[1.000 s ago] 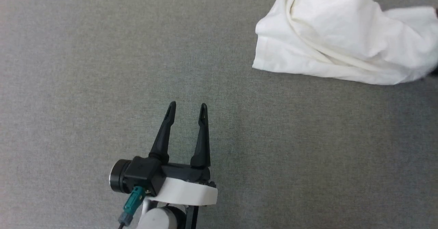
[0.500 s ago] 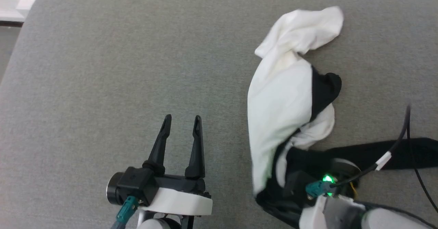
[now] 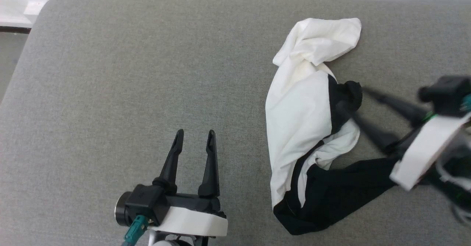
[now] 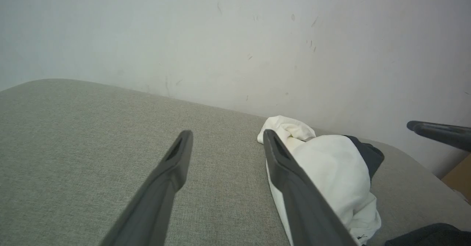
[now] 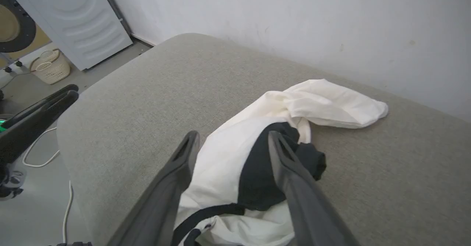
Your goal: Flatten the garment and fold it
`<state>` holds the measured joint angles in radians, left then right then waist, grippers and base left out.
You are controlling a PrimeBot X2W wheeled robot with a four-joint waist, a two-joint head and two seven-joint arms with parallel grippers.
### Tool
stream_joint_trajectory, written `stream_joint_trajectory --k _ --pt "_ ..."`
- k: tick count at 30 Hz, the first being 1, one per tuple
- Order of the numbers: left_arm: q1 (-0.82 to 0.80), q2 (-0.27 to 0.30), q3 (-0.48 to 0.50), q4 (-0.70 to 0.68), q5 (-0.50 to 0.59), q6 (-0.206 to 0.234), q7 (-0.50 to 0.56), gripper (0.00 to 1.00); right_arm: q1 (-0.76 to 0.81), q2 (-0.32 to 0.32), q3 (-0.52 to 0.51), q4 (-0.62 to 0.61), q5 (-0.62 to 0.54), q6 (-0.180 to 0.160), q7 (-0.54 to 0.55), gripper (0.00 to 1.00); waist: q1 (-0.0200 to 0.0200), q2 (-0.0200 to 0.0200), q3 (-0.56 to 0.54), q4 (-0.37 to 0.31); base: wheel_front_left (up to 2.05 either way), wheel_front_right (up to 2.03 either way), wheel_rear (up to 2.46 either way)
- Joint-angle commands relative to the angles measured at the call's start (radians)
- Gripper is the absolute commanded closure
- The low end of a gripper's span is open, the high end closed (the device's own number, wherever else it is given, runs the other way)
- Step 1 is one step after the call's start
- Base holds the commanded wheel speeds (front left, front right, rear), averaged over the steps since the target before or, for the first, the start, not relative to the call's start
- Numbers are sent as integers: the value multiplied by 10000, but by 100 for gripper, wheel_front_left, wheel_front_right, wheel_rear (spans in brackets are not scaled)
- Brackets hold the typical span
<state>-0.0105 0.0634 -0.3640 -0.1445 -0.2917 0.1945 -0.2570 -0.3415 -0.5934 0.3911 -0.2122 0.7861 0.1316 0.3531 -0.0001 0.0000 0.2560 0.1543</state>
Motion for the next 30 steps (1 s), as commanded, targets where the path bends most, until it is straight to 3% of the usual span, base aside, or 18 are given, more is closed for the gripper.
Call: stream_joint_trajectory --k 1,5,8,17,18,20,21,30 --pt "21 -24 -26 18 -39 -44 -47 0 -9 104 -562 100 -335 -9 117 0 1 0 12 17 0 0 0" --pt "-43 -41 -96 13 -28 -100 -47 0 -7 397 -1689 775 -1178 -9 817 0 1 0 152 158 0 0 0" --pt "-101 -57 -175 18 -7 -110 -47 0 -92 491 -1971 1356 -1722 -9 1341 0 1 0 348 314 0 0 0" --pt "-332 -101 -390 33 38 -63 -47 0 -671 606 -1188 1867 -1300 -9 1986 0 1 0 802 731 0 0 0" --pt "-331 -104 -393 48 33 -58 -47 0 -722 590 -1107 1931 -1248 -9 2041 36 1 0 795 754 0 0 0" --pt "-324 -109 -408 91 23 -58 -47 0 -807 563 -963 2057 -1191 -9 2091 85 1 0 752 804 0 0 0" --pt "-321 -111 -414 113 12 -59 -47 0 -844 541 -905 2107 -1180 -9 2071 100 1 0 717 833 0 0 0" --pt "-302 -122 -390 219 -99 -113 -47 0 -1981 286 -708 1746 -1640 -9 1091 100 1 0 337 1028 0 0 0"
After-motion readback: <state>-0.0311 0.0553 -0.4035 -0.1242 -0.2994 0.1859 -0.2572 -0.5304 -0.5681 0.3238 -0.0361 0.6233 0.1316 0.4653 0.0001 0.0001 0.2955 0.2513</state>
